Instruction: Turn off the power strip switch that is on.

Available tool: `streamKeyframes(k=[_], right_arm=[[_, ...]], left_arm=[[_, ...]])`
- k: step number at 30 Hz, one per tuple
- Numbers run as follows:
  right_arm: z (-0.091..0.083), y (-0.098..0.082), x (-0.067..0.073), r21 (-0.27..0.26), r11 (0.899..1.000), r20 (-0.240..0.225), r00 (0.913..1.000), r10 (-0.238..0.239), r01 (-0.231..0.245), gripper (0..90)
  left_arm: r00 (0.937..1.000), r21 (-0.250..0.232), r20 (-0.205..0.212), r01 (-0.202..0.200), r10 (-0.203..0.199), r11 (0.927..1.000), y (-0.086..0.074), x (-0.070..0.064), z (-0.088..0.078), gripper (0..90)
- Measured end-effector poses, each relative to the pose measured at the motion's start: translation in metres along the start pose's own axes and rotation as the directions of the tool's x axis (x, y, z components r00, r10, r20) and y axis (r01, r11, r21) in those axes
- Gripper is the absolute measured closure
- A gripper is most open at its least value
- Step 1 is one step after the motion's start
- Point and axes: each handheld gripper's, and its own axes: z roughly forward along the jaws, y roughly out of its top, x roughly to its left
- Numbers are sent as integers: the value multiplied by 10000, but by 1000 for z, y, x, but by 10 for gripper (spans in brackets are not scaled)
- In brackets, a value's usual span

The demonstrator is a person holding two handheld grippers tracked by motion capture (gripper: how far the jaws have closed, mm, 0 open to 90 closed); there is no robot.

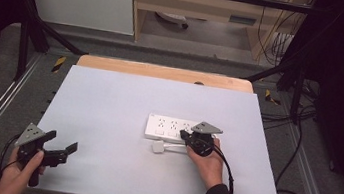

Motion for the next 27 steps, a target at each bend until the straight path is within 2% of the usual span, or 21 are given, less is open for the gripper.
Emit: streamKeyframes(k=[8,18,20,21,24,25,26,27], right_arm=[[0,2,3,113,9998,-51,9999,-145,146,900],[-9,8,1,-103,9999,-60,10000,-37,37,900],[-13,11,0,-194,9998,-90,10000,0,-2,877],[-16,13,0,-261,9996,-87,9999,85,-87,825],[-20,16,-1,-273,9994,-123,9997,219,-223,773],[-23,18,-2,-282,9992,-80,9996,267,-269,672],[-23,18,-2,-282,9992,-80,9996,267,-269,672],[-25,21,-4,-258,9981,-130,9984,553,-556,550]], left_arm=[[10000,-17,-45,-8,8,10000,0,1,-1,70],[10000,-40,-58,5,-6,10000,0,1,-1,70],[10000,-35,-46,16,-17,10000,0,1,-1,70],[10000,-33,-52,15,-15,10000,0,1,-1,70],[10000,-24,-61,-1,0,10000,0,1,-1,70],[10000,-36,-63,-3,3,10000,0,1,-1,70],[10000,-36,-63,-3,3,10000,0,1,-1,70],[10000,-33,-64,-1,1,10000,0,1,-1,70]])
